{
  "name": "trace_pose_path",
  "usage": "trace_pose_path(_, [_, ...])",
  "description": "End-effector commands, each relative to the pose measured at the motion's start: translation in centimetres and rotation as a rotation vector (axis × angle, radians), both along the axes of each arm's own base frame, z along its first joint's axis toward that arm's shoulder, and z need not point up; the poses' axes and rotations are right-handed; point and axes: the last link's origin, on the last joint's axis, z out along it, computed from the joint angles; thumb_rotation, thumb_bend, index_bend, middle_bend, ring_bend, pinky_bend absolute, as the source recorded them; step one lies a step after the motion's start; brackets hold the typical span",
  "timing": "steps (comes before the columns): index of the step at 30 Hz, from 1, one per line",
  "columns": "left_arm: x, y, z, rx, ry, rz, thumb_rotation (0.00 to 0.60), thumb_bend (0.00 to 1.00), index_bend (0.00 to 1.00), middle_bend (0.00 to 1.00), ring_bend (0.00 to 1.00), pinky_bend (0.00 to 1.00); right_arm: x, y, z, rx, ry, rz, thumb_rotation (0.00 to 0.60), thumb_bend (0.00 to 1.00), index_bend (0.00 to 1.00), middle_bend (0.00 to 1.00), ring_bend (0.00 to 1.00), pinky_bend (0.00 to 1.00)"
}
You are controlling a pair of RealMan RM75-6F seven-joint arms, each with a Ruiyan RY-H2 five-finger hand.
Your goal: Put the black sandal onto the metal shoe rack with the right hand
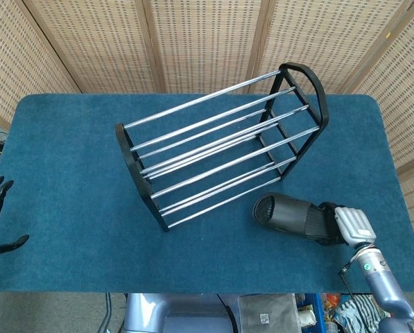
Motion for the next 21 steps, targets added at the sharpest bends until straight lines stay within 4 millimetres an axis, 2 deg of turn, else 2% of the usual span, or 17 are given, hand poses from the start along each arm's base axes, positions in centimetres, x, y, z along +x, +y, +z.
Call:
trace_pose_path(1, [0.0, 0.0, 0.1, 0.0, -0.003, -0.001, 0.6, 0.1, 0.0, 0.0, 0.0, 0.0, 3.5, -0.1, -2.2, -0.03, -0.018, 0.019, 0.6, 0.48, 0.63, 0.66, 0.52, 0.49])
trace_pose_path(5, [-0.2, 0.0, 0.4, 0.005, -0.012, 0.003, 0.6, 0.1, 0.0, 0.0, 0.0, 0.0, 6.7, -1.3, -4.8, -0.068, 0.015, 0.022, 0.6, 0.5, 0.63, 0.67, 0.54, 0.54])
trace_pose_path(11, [-0.4, 0.2, 0.8, 0.009, -0.029, 0.012, 0.6, 0.1, 0.0, 0.0, 0.0, 0.0, 10.1, -3.4, -7.6, -0.132, 0.048, -0.028, 0.6, 0.53, 0.63, 0.69, 0.57, 0.65])
trace_pose_path(21, [-0.9, 0.7, 1.3, 0.003, -0.054, 0.035, 0.6, 0.1, 0.0, 0.0, 0.0, 0.0, 13.8, -5.7, -10.2, -0.228, 0.053, -0.171, 0.6, 0.57, 0.63, 0.72, 0.65, 0.78])
